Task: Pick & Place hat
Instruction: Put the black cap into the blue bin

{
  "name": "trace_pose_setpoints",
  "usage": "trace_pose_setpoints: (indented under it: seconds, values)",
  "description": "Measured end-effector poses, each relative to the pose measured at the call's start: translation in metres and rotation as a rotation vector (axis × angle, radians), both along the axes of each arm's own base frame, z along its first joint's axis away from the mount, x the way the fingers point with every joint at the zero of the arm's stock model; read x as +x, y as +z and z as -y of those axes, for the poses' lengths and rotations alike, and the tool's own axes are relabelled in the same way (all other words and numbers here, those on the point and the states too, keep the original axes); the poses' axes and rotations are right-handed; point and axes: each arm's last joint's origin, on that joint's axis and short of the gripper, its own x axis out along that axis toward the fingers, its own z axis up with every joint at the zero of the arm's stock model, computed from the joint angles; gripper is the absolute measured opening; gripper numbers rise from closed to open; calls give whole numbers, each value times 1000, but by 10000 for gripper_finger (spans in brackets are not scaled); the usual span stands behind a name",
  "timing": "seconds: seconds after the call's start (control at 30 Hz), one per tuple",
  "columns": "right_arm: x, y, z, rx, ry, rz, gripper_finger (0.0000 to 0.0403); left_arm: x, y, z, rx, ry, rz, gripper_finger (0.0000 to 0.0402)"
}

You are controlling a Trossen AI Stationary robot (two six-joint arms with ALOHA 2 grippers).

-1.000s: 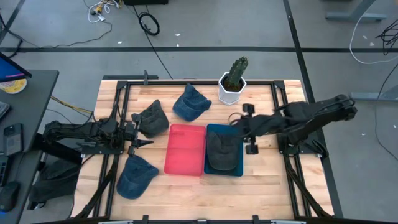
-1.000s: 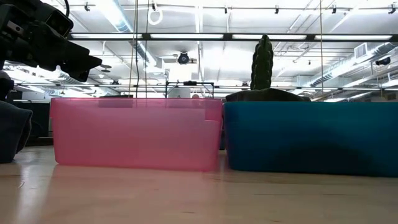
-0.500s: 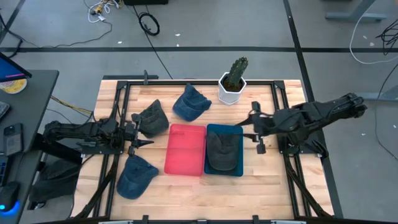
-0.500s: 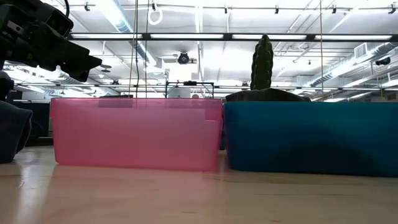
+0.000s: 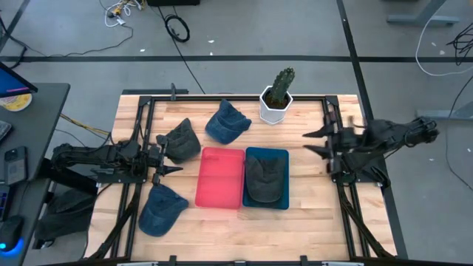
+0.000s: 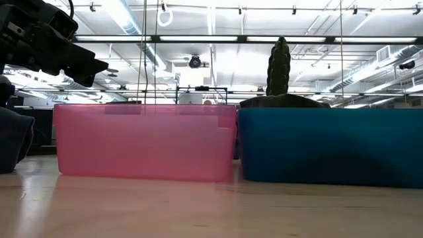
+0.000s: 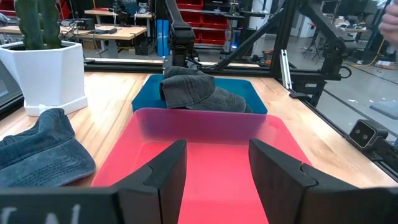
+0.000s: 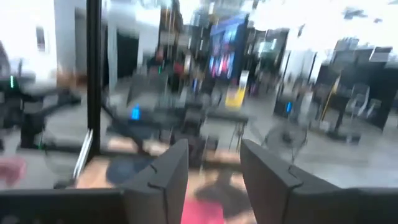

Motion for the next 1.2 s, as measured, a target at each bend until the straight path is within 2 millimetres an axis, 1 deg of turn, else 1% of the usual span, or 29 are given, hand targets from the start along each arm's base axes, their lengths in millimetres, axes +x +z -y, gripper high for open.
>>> trace_pose_setpoints:
  seconds: [0.27,0.33,0.4,0.47,0.53,0.63,0.73,0.83,0.93,1.1,1.2]
  values:
    - [-44,-22,15,35,2,156,149,0,0,0,0,0,-1,177]
    - [-55,-27,17,36,36,199,149,0,0,0,0,0,0,177]
    - [-63,-32,18,2,100,242,149,0,0,0,0,0,0,177]
    - [-70,-39,17,-45,168,278,149,0,0,0,0,0,0,177]
    - [-75,-45,18,-63,191,311,149,0,0,0,0,0,-1,177]
    - [-72,-52,17,-66,187,292,149,0,0,0,0,0,-1,177]
    - [-69,-54,17,-74,173,287,149,0,0,0,0,0,-1,177]
    - [-64,-64,15,-94,157,250,149,0,0,0,0,0,0,177]
    - [-61,-68,16,-72,103,284,149,0,0,0,0,0,1,177]
    - [-44,-95,15,-75,-3,269,149,0,0,0,0,0,0,177]
    - [-41,-103,19,-45,-110,271,149,0,0,0,0,0,0,177]
